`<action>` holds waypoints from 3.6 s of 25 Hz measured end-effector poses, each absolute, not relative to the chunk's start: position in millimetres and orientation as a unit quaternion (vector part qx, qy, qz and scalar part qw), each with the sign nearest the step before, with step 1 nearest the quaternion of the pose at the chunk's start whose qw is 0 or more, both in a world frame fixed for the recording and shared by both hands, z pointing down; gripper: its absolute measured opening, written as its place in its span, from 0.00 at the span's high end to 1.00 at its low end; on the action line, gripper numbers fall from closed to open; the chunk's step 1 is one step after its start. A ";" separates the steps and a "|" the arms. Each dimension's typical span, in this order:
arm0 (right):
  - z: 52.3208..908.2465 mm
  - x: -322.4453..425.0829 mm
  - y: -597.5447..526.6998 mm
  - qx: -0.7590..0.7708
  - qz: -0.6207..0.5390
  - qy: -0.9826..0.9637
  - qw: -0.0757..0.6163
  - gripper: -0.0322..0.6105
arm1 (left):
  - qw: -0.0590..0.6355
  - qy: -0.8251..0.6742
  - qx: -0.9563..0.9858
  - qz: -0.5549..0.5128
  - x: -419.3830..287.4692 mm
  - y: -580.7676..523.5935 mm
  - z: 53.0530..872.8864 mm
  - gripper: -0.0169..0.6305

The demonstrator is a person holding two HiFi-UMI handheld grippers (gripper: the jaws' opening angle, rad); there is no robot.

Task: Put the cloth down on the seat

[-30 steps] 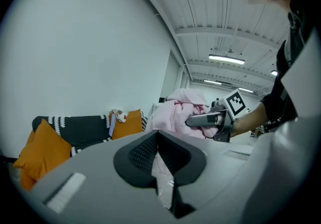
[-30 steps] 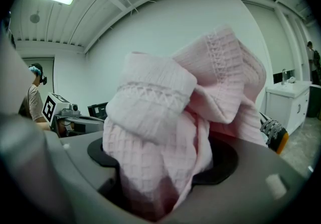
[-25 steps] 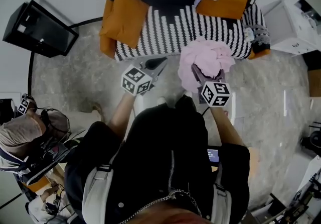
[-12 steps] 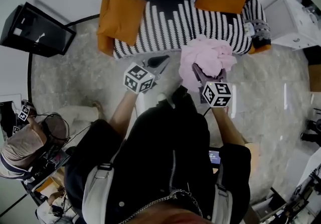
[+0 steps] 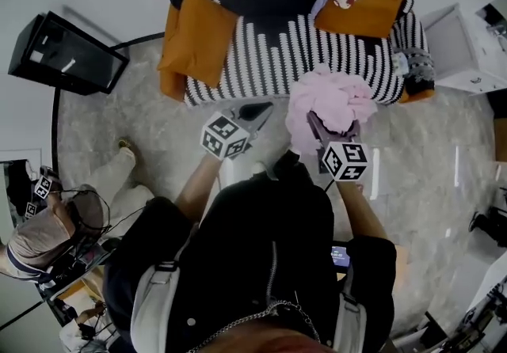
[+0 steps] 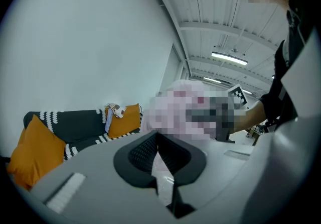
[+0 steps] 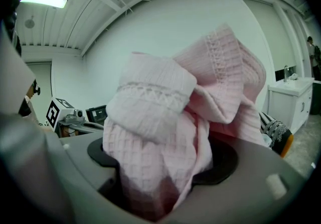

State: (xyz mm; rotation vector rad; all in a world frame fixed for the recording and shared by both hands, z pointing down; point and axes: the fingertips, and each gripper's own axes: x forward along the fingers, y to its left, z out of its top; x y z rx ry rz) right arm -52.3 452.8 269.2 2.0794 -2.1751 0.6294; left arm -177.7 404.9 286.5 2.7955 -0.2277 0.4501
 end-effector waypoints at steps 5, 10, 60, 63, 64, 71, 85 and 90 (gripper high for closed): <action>256.1 -31.5 433.3 0.669 0.199 -0.716 0.024 0.32 | 0.137 -0.071 0.975 0.161 -155.8 396.4 276.3 0.96; 249.6 -5.1 422.2 0.661 0.188 -0.726 0.023 0.32 | 0.125 -0.079 0.977 0.154 -132.8 384.2 269.2 0.96; 229.2 103.6 296.9 0.608 0.160 -0.777 0.021 0.32 | 0.107 -0.171 0.970 0.136 -31.0 232.4 233.2 0.96; 232.7 101.2 282.2 0.609 0.162 -0.776 0.025 0.32 | 0.112 -0.169 0.970 0.132 -27.8 216.9 237.0 0.96; 233.8 100.0 276.9 0.608 0.163 -0.776 0.026 0.32 | 0.113 -0.168 0.970 0.131 -26.8 212.0 238.4 0.96; 235.2 89.9 232.7 0.607 0.167 -0.776 0.041 0.32 | 0.115 -0.156 0.972 0.136 -27.7 170.1 243.7 0.96; 237.2 53.1 139.4 0.607 0.173 -0.772 0.071 0.32 | 0.145 -0.142 0.971 0.128 -56.8 77.7 265.9 0.96; 240.0 50.7 141.3 0.607 0.170 -0.773 0.074 0.32 | 0.154 -0.144 0.970 0.124 -56.0 75.2 273.7 0.96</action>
